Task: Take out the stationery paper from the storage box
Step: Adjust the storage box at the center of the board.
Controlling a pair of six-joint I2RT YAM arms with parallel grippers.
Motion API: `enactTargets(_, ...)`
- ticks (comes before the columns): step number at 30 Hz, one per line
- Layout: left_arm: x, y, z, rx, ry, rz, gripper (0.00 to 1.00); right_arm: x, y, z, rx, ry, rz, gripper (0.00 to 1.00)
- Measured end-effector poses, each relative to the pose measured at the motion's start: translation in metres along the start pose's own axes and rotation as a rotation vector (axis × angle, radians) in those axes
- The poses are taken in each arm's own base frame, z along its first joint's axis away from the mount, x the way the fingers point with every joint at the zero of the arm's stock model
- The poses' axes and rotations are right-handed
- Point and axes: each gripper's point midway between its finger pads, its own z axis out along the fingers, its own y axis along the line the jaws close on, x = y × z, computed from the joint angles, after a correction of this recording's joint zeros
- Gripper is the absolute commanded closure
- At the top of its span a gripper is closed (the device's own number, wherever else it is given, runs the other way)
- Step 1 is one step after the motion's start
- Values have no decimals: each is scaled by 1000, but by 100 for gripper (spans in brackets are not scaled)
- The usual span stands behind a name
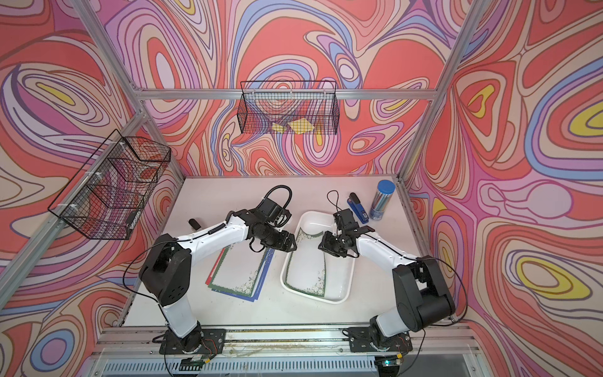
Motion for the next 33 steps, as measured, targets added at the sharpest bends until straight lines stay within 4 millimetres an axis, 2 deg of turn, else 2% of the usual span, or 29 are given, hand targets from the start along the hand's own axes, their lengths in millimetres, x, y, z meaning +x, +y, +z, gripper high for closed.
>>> enactTargets(8,3,2,7,-2,21,-7,23,10,-3,7,-5,56,-62,73)
enactTargets(18,3,1,11,-1,31,-4,23,29,-26,26,40,134,-65,70)
enactTargets(25,3,1,11,-2,33,-5,23,29,-32,32,40,127,-61,81)
enactTargets(30,4,1,11,-3,35,-6,23,25,-31,33,31,109,-57,100)
enactTargets(33,4,2,11,-4,35,-5,23,24,-32,32,37,99,-60,100)
